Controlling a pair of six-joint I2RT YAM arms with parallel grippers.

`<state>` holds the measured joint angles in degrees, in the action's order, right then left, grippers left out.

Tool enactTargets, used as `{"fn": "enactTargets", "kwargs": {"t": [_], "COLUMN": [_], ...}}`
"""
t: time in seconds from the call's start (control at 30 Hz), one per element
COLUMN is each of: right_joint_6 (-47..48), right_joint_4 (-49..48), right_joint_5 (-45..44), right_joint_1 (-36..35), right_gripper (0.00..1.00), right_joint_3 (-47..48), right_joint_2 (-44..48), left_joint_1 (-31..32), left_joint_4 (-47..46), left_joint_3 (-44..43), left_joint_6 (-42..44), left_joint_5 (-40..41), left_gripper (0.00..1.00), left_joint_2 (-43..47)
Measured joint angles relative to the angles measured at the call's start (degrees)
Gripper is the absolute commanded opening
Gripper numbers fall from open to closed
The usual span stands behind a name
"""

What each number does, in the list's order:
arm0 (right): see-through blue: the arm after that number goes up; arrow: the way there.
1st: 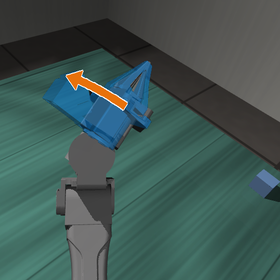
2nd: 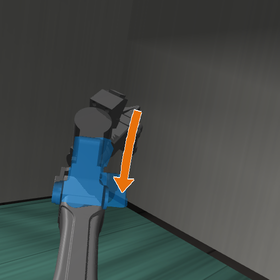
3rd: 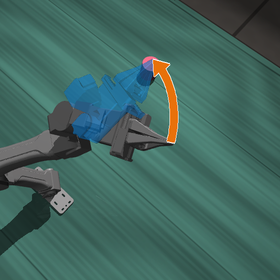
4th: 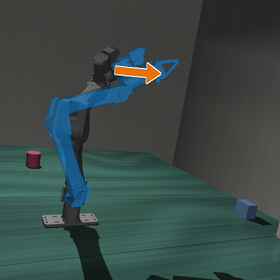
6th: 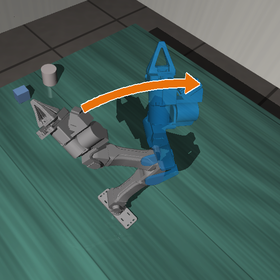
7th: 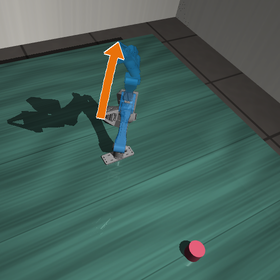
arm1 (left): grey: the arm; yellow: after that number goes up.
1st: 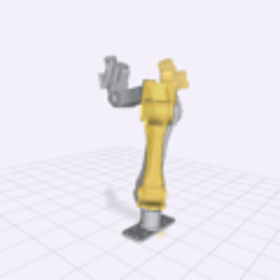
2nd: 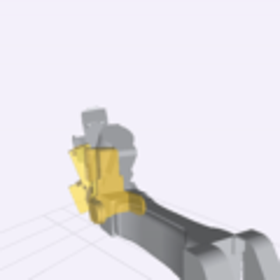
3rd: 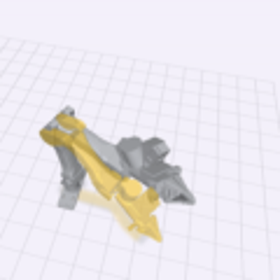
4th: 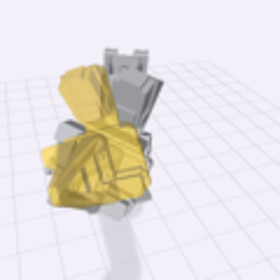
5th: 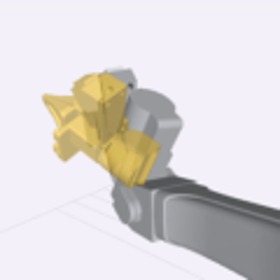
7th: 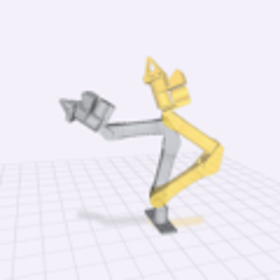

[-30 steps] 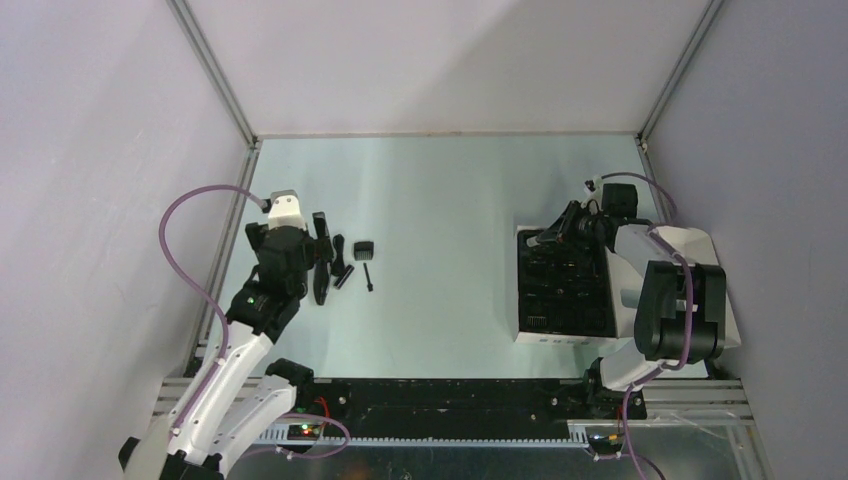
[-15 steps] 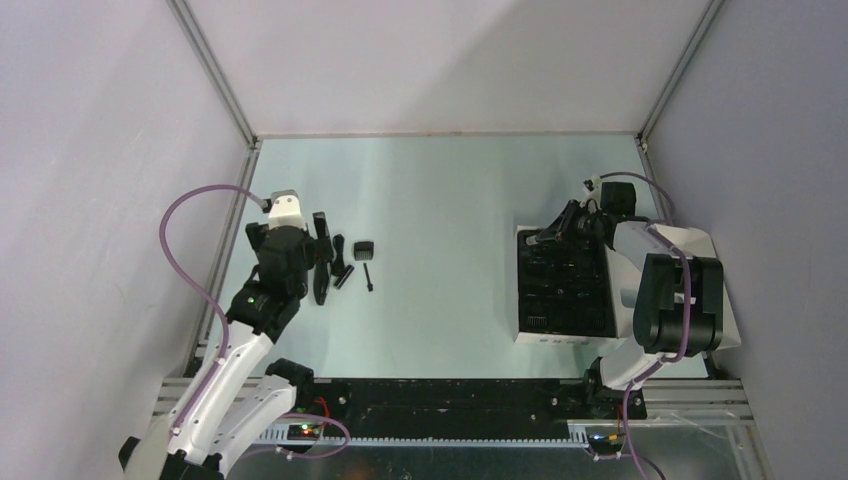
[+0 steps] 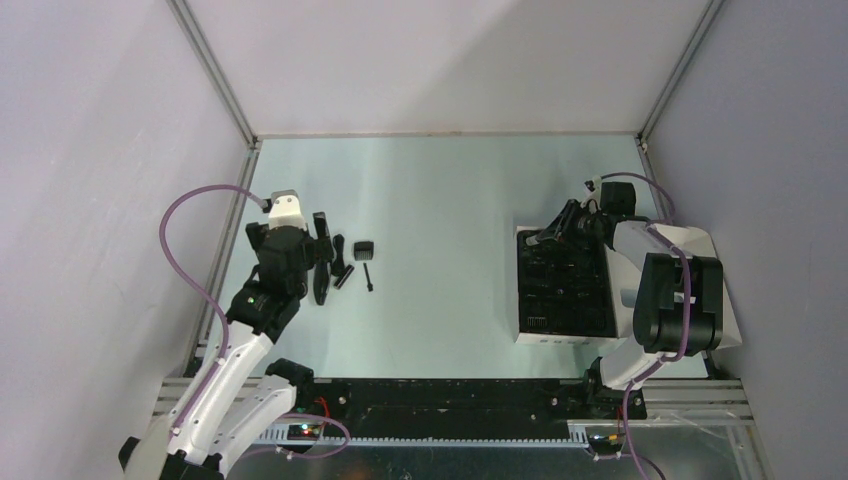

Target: Sort the hair-cutting tools

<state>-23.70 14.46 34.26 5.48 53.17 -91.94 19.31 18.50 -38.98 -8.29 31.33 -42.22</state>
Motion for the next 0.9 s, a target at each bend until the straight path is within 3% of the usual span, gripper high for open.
{"fn": "enactTargets", "kwargs": {"t": [0.1, 0.33, 0.57, 0.9], "right_joint_6": [0.52, 3.21, 6.67, 9.38], "right_joint_4": [1.42, 5.92, 9.18, 10.16], "right_joint_5": [-2.23, -13.07, -26.1, -32.2], "right_joint_1": [-0.28, -3.58, -9.18, -13.42], "right_gripper": [0.48, 0.51, 0.36, 0.29], "right_joint_3": [0.39, 1.75, 2.93, 7.93], "right_joint_2": [0.15, 5.01, 8.48, 5.29], "left_joint_1": [0.0, 0.0, 0.0, 0.0], "left_joint_4": [0.0, 0.0, 0.0, 0.0], "left_joint_3": [0.0, 0.0, 0.0, 0.0], "left_joint_6": [0.0, -0.02, -0.02, -0.02], "left_joint_5": [0.0, -0.15, -0.63, -0.68], "left_gripper": [1.0, 1.0, 1.0, 1.0], "left_joint_2": [0.0, 0.02, 0.0, 0.02]}}
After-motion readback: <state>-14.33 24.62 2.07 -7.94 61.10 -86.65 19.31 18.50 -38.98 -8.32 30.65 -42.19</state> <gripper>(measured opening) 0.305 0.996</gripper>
